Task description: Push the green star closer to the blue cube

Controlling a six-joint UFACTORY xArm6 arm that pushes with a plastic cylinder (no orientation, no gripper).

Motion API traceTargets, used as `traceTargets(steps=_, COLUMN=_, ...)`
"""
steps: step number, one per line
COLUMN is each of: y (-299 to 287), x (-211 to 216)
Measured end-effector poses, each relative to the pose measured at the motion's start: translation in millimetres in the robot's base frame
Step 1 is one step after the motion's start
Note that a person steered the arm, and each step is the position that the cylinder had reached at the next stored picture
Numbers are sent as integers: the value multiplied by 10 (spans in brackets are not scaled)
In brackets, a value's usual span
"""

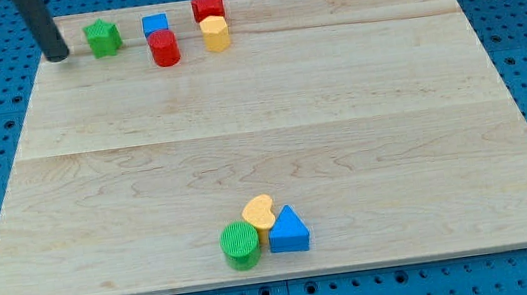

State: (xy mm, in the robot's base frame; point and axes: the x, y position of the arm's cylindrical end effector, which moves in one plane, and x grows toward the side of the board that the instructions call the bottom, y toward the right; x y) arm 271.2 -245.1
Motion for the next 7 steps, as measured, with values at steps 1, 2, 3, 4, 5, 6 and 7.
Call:
traceTargets(steps=1, y=472, x=0)
traceTargets(steps=2, y=655, x=-38)
traceTargets(steps=3, y=566, x=-44)
traceTargets(steps=4, y=-64, x=-44)
traceTargets(steps=5, y=-380, x=-139)
traceTargets(steps=6, y=-348, x=-213)
traceTargets(steps=7, y=-178, x=-213)
